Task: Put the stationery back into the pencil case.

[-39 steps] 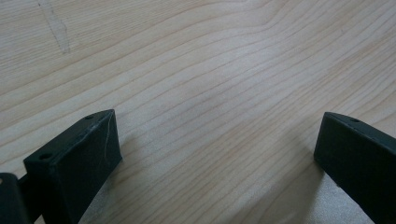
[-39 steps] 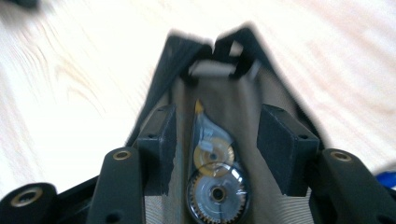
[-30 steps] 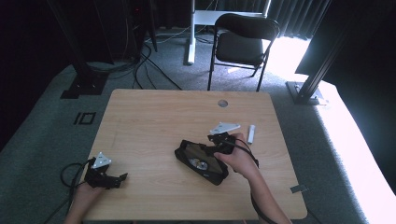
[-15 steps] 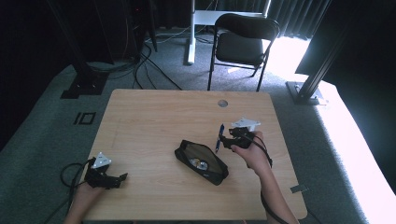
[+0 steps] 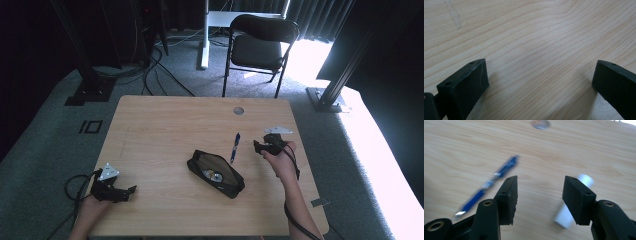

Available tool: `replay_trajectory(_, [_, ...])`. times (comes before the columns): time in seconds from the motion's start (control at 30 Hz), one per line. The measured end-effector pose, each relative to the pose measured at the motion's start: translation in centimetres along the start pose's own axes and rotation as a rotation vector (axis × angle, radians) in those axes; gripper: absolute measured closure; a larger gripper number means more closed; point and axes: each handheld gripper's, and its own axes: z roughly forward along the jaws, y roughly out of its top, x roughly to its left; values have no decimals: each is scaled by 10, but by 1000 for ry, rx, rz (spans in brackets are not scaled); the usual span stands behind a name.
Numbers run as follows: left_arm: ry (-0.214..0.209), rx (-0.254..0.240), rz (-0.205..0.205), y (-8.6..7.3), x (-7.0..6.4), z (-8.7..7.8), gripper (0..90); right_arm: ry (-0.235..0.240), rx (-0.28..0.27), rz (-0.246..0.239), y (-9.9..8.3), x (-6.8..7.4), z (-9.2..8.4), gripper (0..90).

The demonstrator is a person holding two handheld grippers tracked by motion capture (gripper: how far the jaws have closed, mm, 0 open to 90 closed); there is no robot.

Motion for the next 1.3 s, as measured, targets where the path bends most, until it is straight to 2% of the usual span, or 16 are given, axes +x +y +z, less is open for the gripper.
replay_trajectory(0.07, [0, 0, 0, 0, 0, 0, 6, -20, 4, 40, -4, -8, 6, 451])
replay_trajectory(0.23, [0, 0, 0, 0, 0, 0, 6, -65, 41, 96, -12, -25, 20, 449])
replay_trajectory(0.3, [0, 0, 0, 0, 0, 0, 6, -64, 48, 126, -14, -29, 25, 448])
replay_trajectory(0.43, [0, 0, 0, 0, 0, 0, 7, -69, 60, 148, -16, -33, 31, 448])
replay_trajectory(0.47, [0, 0, 0, 0, 0, 0, 6, -71, 64, 147, -16, -35, 34, 448])
replay_trajectory(0.5, [0, 0, 0, 0, 0, 0, 7, -94, 74, 140, -15, -36, 37, 449])
replay_trajectory(0.73, [0, 0, 0, 0, 0, 0, 6, -98, 99, 158, -16, -35, 47, 482])
replay_trajectory(0.9, [0, 0, 0, 0, 0, 0, 7, -109, 121, 148, -18, -34, 52, 548])
replay_trajectory(1.03, [0, 0, 0, 0, 0, 0, 6, -124, 130, 165, -20, -34, 54, 611])
replay_trajectory(1.13, [0, 0, 0, 0, 0, 0, 7, -123, 125, 166, -21, -34, 53, 679])
replay_trajectory(1.23, [0, 0, 0, 0, 0, 0, 7, -127, 123, 172, -22, -34, 52, 697])
replay_trajectory(1.27, [0, 0, 0, 0, 0, 0, 7, -118, 128, 166, -21, -33, 52, 697])
replay_trajectory(1.3, [0, 0, 0, 0, 0, 0, 7, -93, 130, 193, -21, -33, 51, 700])
